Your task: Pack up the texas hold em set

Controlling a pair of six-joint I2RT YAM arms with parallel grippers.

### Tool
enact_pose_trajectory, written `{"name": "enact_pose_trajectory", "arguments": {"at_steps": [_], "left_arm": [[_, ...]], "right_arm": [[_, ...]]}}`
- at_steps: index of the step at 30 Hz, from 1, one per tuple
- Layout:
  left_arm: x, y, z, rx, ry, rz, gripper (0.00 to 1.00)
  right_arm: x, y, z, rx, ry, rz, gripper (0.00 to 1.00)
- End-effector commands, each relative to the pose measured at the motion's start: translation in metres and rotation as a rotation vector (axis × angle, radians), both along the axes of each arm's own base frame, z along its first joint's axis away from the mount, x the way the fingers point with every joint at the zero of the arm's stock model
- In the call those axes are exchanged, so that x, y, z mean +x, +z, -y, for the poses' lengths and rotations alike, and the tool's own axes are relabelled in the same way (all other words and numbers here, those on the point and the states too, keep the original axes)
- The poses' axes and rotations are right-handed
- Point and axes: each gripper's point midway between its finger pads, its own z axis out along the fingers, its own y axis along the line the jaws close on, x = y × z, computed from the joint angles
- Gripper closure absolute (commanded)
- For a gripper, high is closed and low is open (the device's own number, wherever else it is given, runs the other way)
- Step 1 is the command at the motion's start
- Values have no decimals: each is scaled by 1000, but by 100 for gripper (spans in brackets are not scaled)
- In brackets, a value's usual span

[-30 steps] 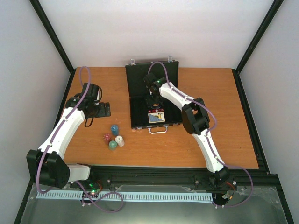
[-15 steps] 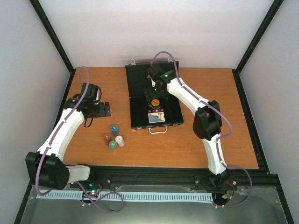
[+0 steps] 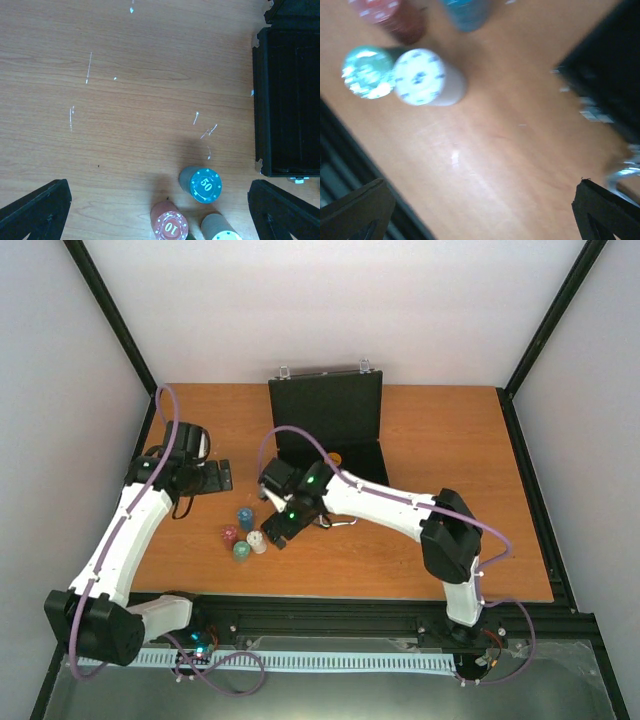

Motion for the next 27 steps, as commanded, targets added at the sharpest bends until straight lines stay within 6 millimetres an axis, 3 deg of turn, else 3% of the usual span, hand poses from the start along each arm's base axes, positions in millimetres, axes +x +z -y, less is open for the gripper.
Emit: {"name": "enact_pose_trajectory", "arguments": {"at_steps": [1, 5, 10, 17, 27], "left_arm": [[-13, 9, -10, 7, 61, 6, 0], [-22, 16, -14, 0, 104, 14, 0], [-34, 11, -17, -1, 124, 7, 0], [-37, 16, -15, -19, 109, 21, 0], [-39, 19, -11, -39, 93, 32, 0]], "right_arm": [[-31, -1, -33, 104, 46, -84, 2], [-33, -6, -50, 127, 37, -96, 2], [-31, -18, -67, 139, 38, -121, 3], [-19, -37, -91, 130, 15, -133, 5], [-19, -67, -99, 77, -10, -173, 9]]}}
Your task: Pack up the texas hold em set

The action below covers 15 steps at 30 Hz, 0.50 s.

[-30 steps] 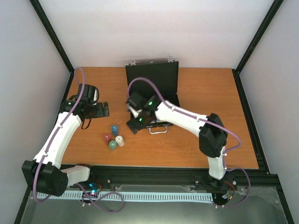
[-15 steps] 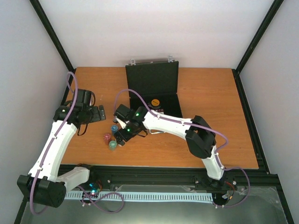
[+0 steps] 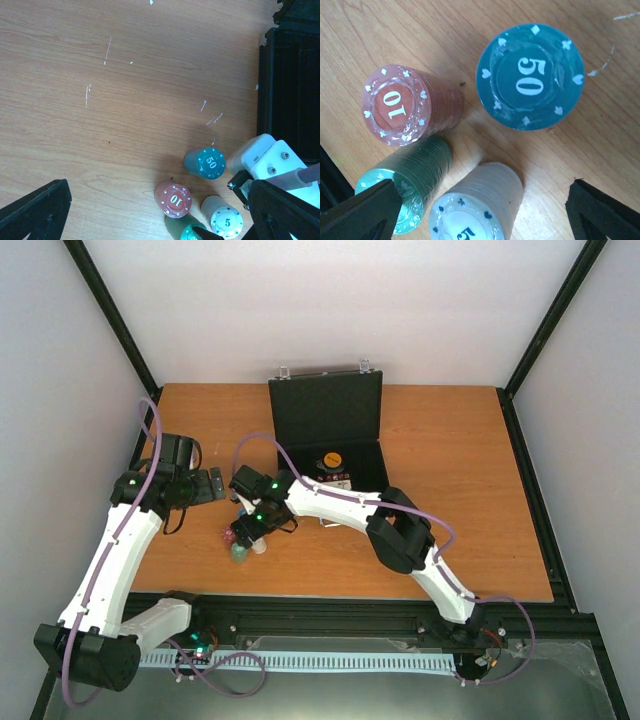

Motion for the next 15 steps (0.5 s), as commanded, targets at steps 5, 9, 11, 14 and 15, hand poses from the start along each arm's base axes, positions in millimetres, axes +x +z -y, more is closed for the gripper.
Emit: {"name": "enact_pose_trajectory", "arguments": {"at_steps": [5, 9, 11, 14, 15], "left_arm": [[-3, 3, 2, -25, -3, 7, 0], [-2, 3, 2, -23, -5, 8, 0], [-2, 3, 2, -21, -6, 8, 0], [-2, 4, 1, -17, -6, 10, 0], [-2, 4, 1, -16, -6, 10, 0]], "right_arm": [[-3, -20, 6, -77, -26, -16, 22], [-2, -19, 16, -109, -39, 2, 29], [-2, -17, 22, -119, -40, 14, 29], [-4, -20, 35, -157, -47, 25, 29], [-4, -18, 37, -162, -49, 31, 30]]}}
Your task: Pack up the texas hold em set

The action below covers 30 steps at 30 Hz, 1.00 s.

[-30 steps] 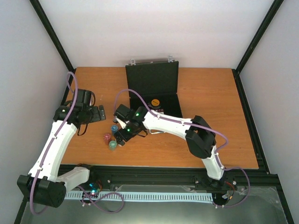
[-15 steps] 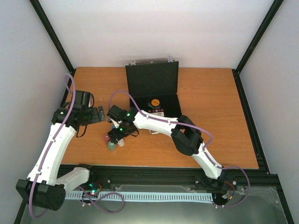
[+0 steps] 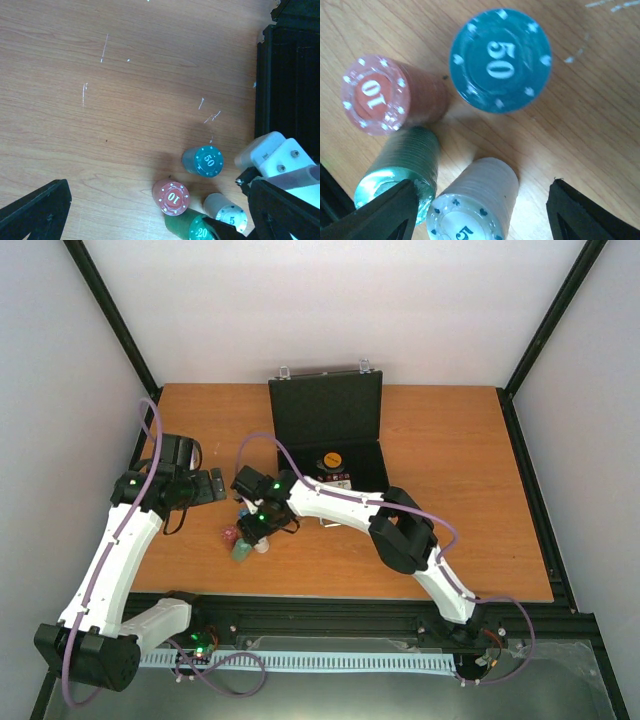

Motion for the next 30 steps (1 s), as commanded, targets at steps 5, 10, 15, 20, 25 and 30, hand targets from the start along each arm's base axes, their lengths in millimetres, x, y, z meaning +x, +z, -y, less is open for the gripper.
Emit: {"name": "enact_pose_trajectory", "arguments": {"at_steps": [5, 10, 15, 20, 25, 30], "left_arm": [[-1, 5, -1, -5, 3, 18, 0], [0, 4, 0, -7, 1, 18, 0], [1, 3, 1, -12, -4, 14, 0], [0, 4, 1, -15, -6, 15, 0], [-1, 4, 2, -20, -7, 14, 0], [-1, 5, 1, -17, -5, 17, 0]], "right_arm": [[-15, -18, 61, -194, -21, 22, 30], [-21, -13, 74, -190, -19, 30, 30], [-17, -14, 69, -181, -28, 41, 30], [-13, -1, 53, -132, -17, 49, 29], [-7, 1, 39, -125, 6, 52, 28], [-3, 5, 23, -98, 21, 51, 26]]}}
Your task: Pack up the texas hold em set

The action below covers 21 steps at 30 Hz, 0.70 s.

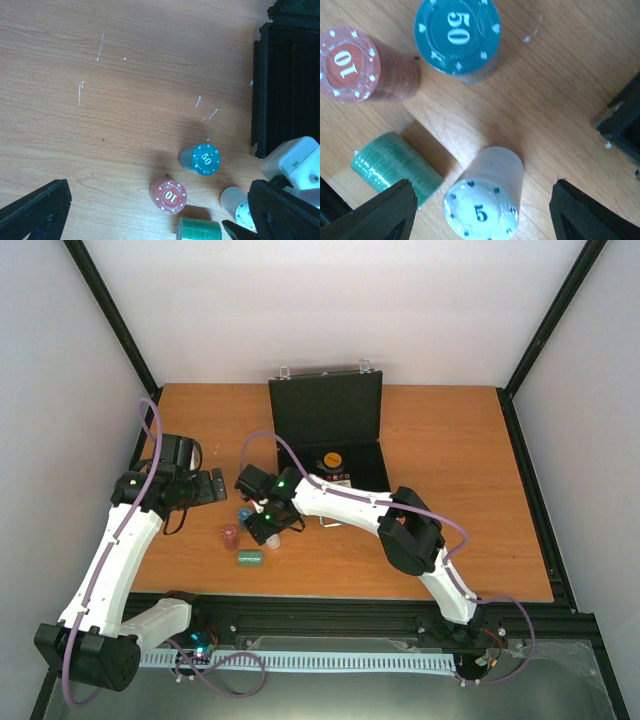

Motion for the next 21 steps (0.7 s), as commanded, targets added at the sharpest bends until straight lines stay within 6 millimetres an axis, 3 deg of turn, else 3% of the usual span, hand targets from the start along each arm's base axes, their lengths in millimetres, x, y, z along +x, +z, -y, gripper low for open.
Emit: {"name": "enact_pose_trajectory", "arguments": {"at_steps": [1, 16, 20, 21], "left_arm": [[-1, 6, -1, -8, 1, 21, 0], [-1, 6, 0, -11, -3, 20, 0], [0, 5, 1, -10, -8, 15, 0], [0, 5, 0, -7, -8, 15, 0]], "right_arm": [[-4, -9, -10, -15, 35, -16, 26], [-12, -23, 1, -89, 22, -23, 30], [-8, -25, 3, -112, 10, -2, 71], [-8, -26, 5, -121, 9, 0, 74]]}}
